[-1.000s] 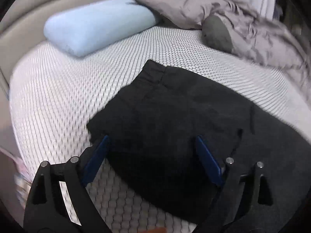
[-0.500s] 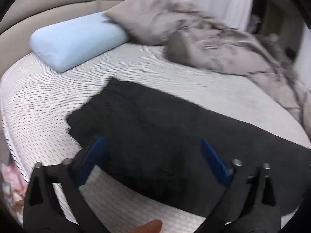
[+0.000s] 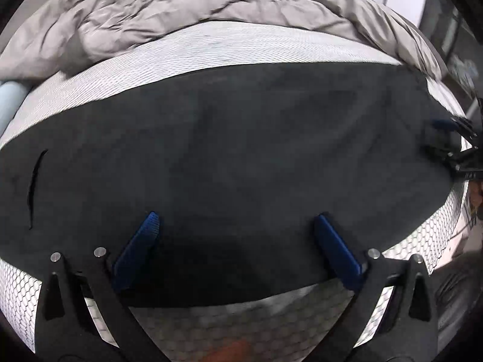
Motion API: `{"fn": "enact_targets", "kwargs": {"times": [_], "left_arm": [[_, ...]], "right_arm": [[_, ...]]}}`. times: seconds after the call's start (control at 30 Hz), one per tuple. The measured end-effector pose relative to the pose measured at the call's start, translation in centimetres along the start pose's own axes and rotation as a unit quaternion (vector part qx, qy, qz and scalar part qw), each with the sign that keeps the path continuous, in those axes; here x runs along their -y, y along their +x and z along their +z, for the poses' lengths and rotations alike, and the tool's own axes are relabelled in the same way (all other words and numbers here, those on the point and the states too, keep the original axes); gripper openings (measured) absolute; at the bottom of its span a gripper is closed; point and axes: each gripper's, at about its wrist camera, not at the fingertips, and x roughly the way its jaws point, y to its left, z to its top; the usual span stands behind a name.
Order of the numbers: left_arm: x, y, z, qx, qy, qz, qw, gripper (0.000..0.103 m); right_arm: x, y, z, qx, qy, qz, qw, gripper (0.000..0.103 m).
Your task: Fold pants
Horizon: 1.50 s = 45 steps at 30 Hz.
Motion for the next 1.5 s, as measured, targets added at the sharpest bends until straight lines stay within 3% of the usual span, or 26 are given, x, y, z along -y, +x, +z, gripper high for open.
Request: {"fn": "enact_targets", "kwargs": {"times": [0.1,0.17,0.2,0.3,0.4,0.53,0.6,0.7,0.77,0.83,0.9,0.97,1.03,1.17,1.27,1.43,1.5], "left_arm": [[-1.8,-0.4,0.1,0.001,-0.008,0.012,0.9999,0.103],[-2.9,-0.1,-0.2,0.003,-0.007,0.020,0.9998,0.102],[-2.6,-0.4,-0.6,0.006,-0.009,0.021,0.9997,0.102],[-1.2,-1.9,-0.4,0.028,-0.004,0.004,0.9996,0.102],[1.4,-1.4,1.5,0.032,0.025,-0.008,0.9991,0.102],[4.4,1.9,3.2,-0.009,0.055,-0.009,0.9984,0.103],[4.2,3.3,3.6,-0.032,0.042,-0.003,0.9986,0.103],[1.8,3.3,3.6,-0.038,0.008,-0.015,0.9991,0.103],[0.0,2.9,3.1,-0.033,0.002,0.025,0.9992,0.103],[-2.3,2.7,2.3,-0.033,-0.017,0.026,0.9990,0.103],[-4.3,2.2,1.8,-0.024,-0.031,0.031,0.9987,0.103],[-5.4,1.8,1.4,-0.020,-0.034,0.039,0.9985,0.103],[-5.7,1.5,1.1,-0.014,-0.035,0.041,0.9984,0.103],[-4.5,0.4,1.6,0.003,-0.038,0.046,0.9982,0.102],[-2.1,0.3,4.0,0.017,-0.032,-0.002,0.9994,0.102],[2.6,4.2,8.7,-0.017,0.032,0.007,0.9993,0.102],[3.2,6.2,8.7,-0.039,0.040,0.020,0.9983,0.102]], "right_arm": [[5.4,-0.7,-1.7,-0.015,0.053,-0.083,0.995,0.090],[8.0,-1.4,-2.6,-0.017,0.088,-0.093,0.992,0.091],[8.8,-1.8,-2.7,-0.022,0.103,-0.125,0.986,0.091],[8.5,-3.0,-1.7,0.007,0.128,-0.087,0.988,0.091],[4.9,-3.6,1.3,0.051,0.108,-0.020,0.993,0.091],[-0.8,-1.1,4.5,0.042,0.072,0.060,0.995,0.091],[-4.0,0.8,5.6,0.023,0.027,0.081,0.996,0.091],[-5.0,2.6,5.6,0.005,-0.035,0.036,0.999,0.091],[-2.0,2.2,4.7,0.002,-0.005,0.006,1.000,0.091],[2.3,1.9,3.2,-0.013,0.030,-0.093,0.995,0.092],[6.9,1.6,1.1,-0.027,0.079,-0.164,0.983,0.096],[10.0,1.2,-0.2,-0.036,0.130,-0.176,0.975,0.097],[11.8,0.8,-0.7,-0.029,0.177,-0.162,0.970,0.097],[9.4,-1.6,0.0,0.002,0.159,-0.185,0.970,0.097],[6.6,-3.1,1.9,0.040,0.132,-0.148,0.979,0.097],[1.6,0.3,5.9,0.033,0.119,-0.011,0.992,0.097],[-0.2,2.8,7.4,0.011,0.091,0.015,0.996,0.097]]}}
